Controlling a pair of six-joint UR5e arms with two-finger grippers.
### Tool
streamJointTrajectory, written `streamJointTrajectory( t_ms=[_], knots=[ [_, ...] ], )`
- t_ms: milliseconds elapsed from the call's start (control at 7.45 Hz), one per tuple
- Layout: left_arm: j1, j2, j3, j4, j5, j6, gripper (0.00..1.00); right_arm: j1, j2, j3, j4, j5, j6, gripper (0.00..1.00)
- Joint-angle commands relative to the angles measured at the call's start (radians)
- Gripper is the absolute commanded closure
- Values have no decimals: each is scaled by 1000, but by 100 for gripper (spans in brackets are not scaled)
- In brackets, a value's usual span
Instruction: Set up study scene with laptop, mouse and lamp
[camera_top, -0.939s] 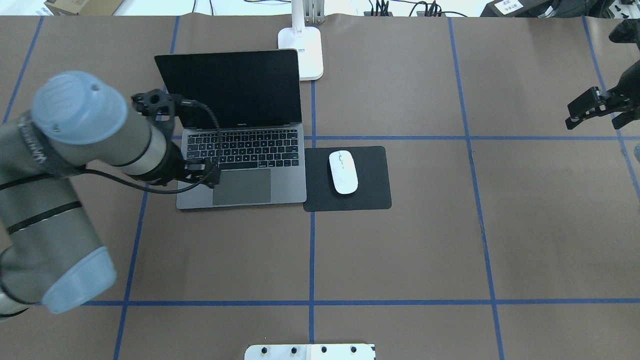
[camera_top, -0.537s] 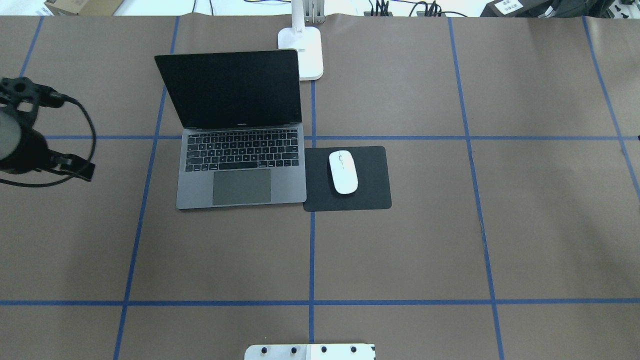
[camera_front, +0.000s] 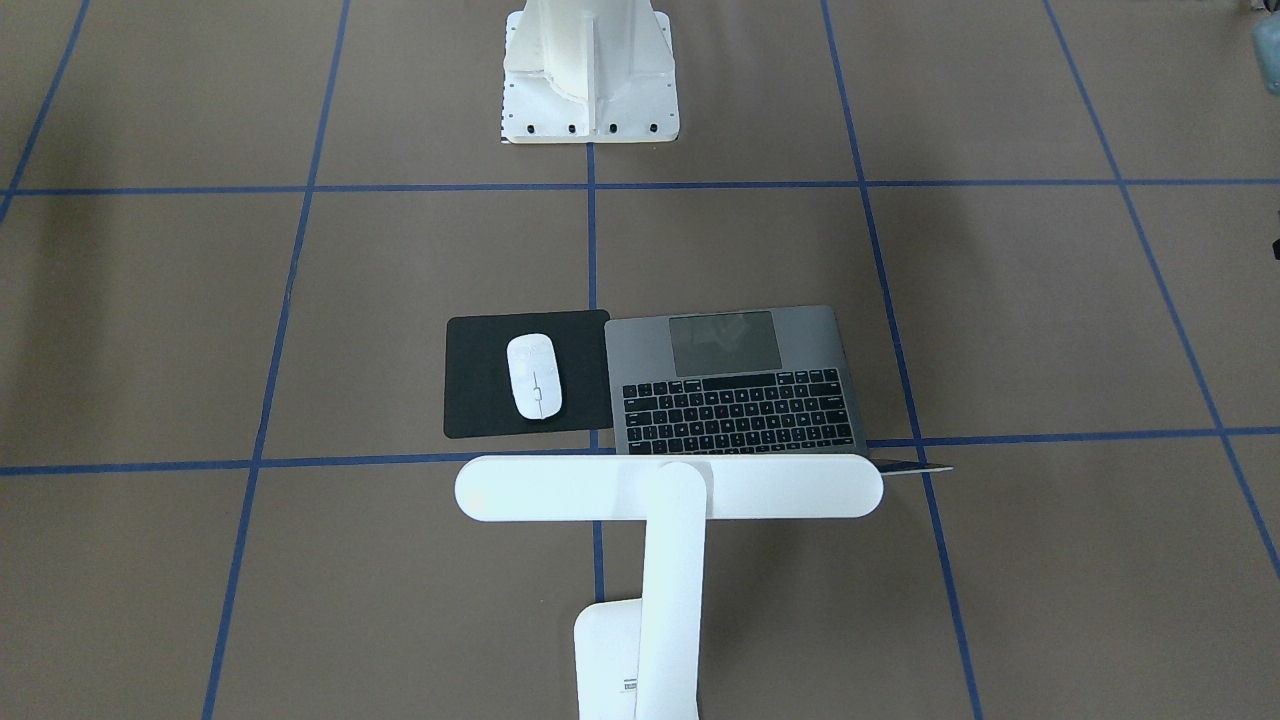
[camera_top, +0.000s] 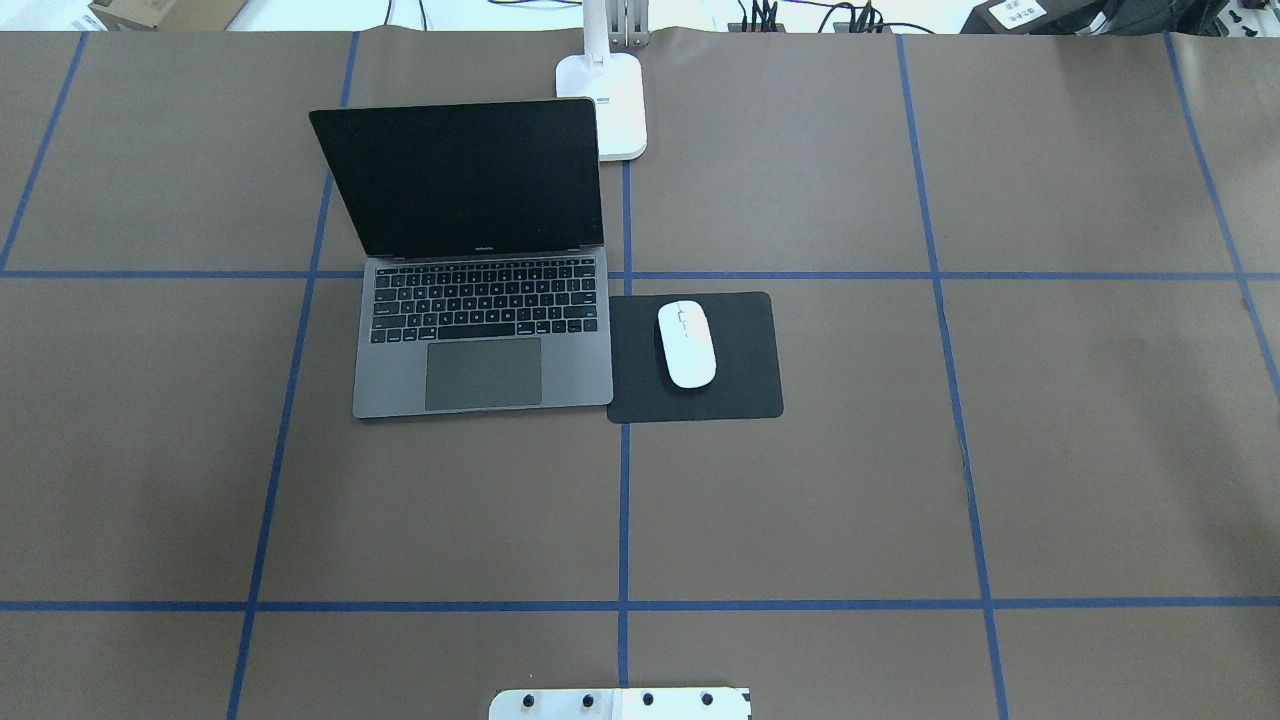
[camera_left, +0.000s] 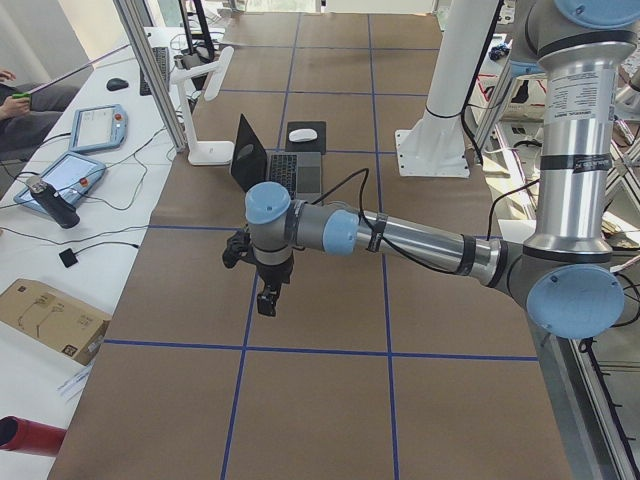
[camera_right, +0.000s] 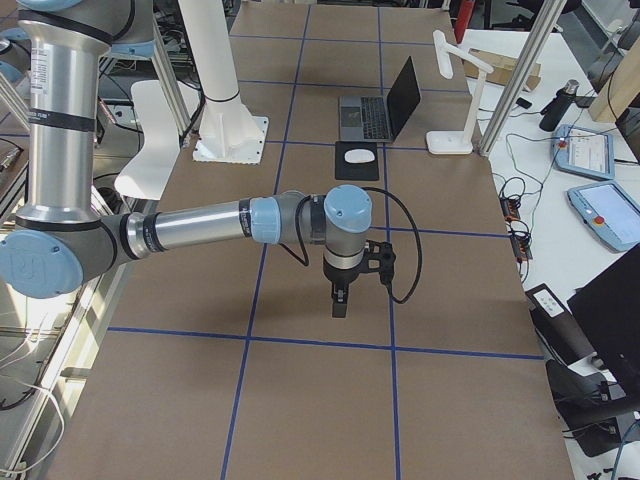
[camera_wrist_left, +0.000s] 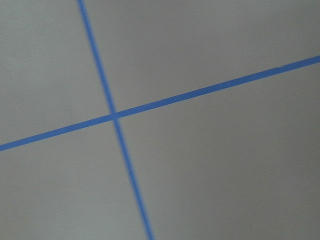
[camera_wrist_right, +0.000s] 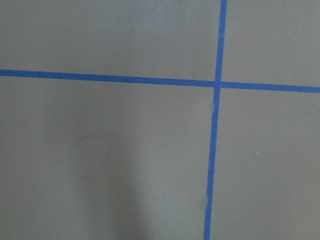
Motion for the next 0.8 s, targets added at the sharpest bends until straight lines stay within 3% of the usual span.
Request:
streamJointTrajectory(
  t_ms=[0, 402, 671],
  knots=[
    [-81, -4, 84, 0, 0, 29, 0, 59, -28, -44, 0, 18, -70, 0],
    [-84, -1, 192, -88, 0, 18, 0, 73, -17, -138, 0, 16, -127, 0],
    [-85, -5, 202, -107, -2, -33, 0, 74, -14, -160, 0, 13, -124, 0]
  ],
)
